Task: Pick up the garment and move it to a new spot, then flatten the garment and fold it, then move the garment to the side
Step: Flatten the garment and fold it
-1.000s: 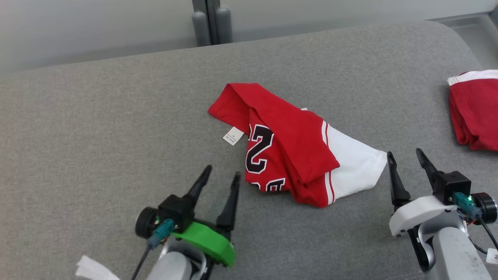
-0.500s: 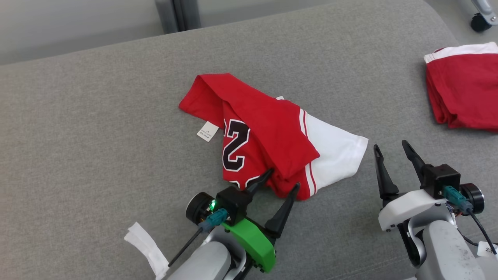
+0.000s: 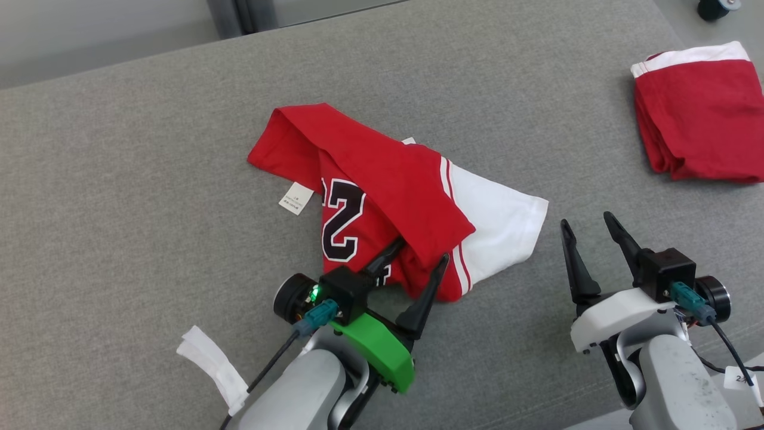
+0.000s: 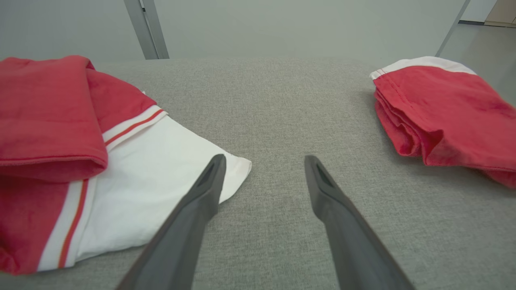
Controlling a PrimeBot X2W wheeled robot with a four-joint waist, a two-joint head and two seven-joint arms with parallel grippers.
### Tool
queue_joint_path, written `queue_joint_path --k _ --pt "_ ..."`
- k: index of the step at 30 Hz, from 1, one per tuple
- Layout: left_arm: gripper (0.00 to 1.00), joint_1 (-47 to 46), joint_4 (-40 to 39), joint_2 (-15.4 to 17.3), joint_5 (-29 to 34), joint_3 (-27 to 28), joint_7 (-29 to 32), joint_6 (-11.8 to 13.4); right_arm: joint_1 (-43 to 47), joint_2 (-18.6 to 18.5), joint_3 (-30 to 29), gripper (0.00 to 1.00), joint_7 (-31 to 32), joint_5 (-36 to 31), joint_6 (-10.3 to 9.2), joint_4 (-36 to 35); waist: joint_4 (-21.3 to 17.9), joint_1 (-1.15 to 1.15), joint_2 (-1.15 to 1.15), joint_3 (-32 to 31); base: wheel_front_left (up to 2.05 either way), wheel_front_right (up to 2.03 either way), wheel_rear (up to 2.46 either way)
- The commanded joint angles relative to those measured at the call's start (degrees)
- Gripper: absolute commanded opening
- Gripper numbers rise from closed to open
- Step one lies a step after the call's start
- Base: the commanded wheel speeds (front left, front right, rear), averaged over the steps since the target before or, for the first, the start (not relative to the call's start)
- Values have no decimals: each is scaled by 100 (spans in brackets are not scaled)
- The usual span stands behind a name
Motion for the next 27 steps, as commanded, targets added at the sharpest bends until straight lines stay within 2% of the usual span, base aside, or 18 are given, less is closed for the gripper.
queue_joint_path --k 1,2,9,19,27 --pt "29 -88 -1 36 28 85 -4 -22 -52 -18 27 100 -10 27 -9 18 -11 0 0 0 0 0 0" --pt "0 -82 -22 35 11 115 -4 -22 -59 -18 43 100 -10 40 -9 24 -15 0 0 -1 0 0 0" --pt "0 127 -224 36 -5 484 -4 -18 21 -17 -57 100 -9 0 -9 84 155 0 0 -197 0 0 0" --pt "0 618 -746 47 358 1991 -5 -15 230 -18 -152 100 -9 43 -9 162 890 0 0 -701 0 0 0" --pt "0 1204 -361 302 743 3205 -4 47 312 -21 -111 100 -9 106 -9 267 1189 0 0 -951 0 0 0"
